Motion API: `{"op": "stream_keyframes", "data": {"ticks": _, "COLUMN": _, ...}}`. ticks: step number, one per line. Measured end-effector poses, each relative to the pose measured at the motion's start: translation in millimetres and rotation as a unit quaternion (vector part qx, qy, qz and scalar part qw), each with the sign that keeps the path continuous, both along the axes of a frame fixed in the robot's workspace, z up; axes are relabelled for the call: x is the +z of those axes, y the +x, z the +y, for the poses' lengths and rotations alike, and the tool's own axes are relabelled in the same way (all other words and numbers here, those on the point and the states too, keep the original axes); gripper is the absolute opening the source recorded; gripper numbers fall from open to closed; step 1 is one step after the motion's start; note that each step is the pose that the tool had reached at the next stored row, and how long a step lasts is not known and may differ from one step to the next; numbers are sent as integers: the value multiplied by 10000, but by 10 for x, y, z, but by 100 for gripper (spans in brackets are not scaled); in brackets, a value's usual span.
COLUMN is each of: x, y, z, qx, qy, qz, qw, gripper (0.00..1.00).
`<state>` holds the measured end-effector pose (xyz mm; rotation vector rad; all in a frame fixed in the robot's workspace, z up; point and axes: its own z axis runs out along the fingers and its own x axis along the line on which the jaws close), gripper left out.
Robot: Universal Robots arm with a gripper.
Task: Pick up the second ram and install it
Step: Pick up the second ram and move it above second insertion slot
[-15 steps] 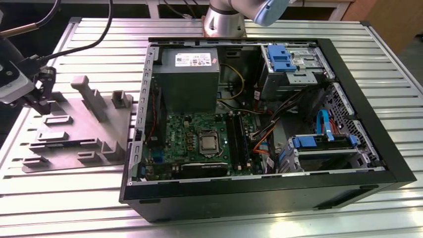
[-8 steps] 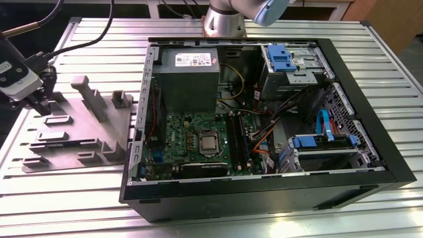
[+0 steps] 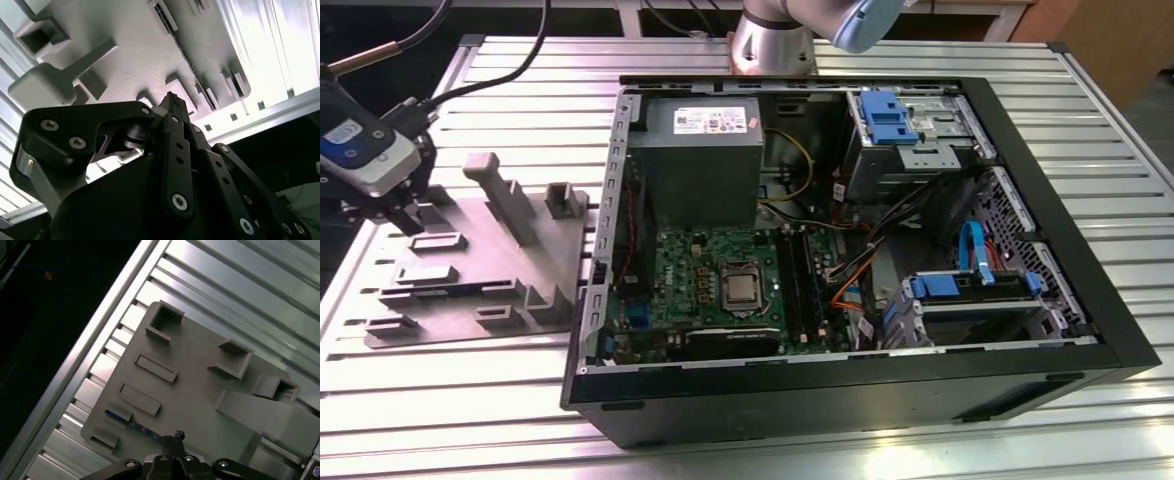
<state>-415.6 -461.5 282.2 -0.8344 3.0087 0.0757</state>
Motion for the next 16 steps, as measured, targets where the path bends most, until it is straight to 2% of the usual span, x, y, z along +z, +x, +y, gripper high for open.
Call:
{"op": "stream_keyframes", "data": {"ticks": 4, "x": -21, "y": 0, "z": 0, "qx": 365, "qy": 0, "qz": 0, "qw": 9993, "gripper": 10}}
{"op": "stream_keyframes", "data": {"ticks": 7, "x": -36, "y": 0, "z": 0, "qx": 634, "qy": 0, "qz": 0, "qw": 9980, "gripper": 10}}
{"op": "stream_keyframes", "data": {"ticks": 12, "x": -61, "y": 0, "z": 0, "qx": 1090, "qy": 0, "qz": 0, "qw": 9940, "gripper": 10}}
{"op": "stream_keyframes", "data": {"ticks": 16, "x": -82, "y": 0, "z": 0, "qx": 1452, "qy": 0, "qz": 0, "qw": 9894, "gripper": 10}}
